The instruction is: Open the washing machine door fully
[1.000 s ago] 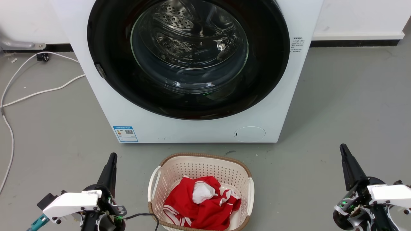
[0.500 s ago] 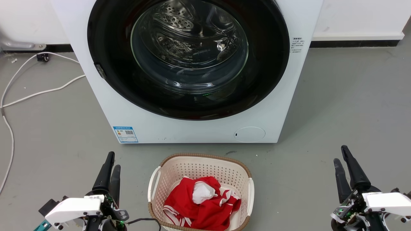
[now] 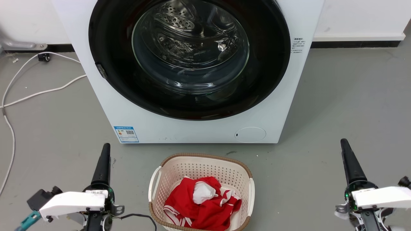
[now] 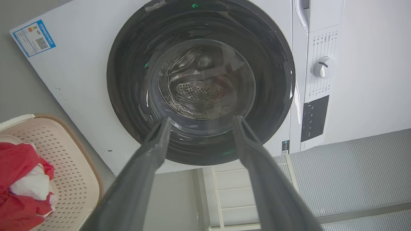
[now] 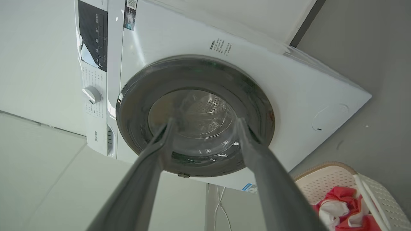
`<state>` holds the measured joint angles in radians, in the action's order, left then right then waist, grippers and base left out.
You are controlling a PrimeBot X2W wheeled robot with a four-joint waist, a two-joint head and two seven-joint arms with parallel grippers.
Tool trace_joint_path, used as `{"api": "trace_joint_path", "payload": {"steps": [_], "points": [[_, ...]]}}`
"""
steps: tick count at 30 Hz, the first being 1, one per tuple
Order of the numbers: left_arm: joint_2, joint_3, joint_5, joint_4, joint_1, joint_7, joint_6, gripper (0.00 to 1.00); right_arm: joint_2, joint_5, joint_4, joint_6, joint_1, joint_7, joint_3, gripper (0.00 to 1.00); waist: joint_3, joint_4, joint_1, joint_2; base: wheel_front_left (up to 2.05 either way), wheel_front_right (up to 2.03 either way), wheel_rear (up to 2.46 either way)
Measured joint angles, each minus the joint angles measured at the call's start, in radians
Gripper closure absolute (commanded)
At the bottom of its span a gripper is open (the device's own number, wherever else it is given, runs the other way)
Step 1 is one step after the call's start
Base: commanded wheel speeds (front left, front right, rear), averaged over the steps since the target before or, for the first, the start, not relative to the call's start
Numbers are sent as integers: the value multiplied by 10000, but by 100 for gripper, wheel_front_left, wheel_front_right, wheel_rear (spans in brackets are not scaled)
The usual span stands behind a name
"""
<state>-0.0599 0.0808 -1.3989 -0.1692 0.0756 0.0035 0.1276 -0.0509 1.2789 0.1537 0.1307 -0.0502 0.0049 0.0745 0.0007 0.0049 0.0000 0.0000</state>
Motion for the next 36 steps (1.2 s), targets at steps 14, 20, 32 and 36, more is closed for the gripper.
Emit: {"api": "trace_joint_path", "payload": {"steps": [14, 20, 32, 36], "points": [[73, -111, 3664, 871, -110, -523, 0, 0, 4, -4358, -892, 0, 206, -504, -111, 0, -10, 28, 0, 0, 0, 0, 0], [65, -146, 5041, 938, -133, -708, 2, 0, 4, -5480, -1083, 0, 370, -579, -213, 0, -43, 33, 0, 0, 0, 0, 0], [17, -395, 7152, 1058, -286, -1099, 2, 0, 4, -7208, -1350, 0, 772, -579, -236, 0, -94, 54, 0, 0, 0, 0, 0], [-36, -468, 7764, 1058, -303, -1216, 2, 0, 4, -7791, -1432, 0, 802, -587, -270, 0, -113, 39, 0, 0, 0, 0, 0]]}}
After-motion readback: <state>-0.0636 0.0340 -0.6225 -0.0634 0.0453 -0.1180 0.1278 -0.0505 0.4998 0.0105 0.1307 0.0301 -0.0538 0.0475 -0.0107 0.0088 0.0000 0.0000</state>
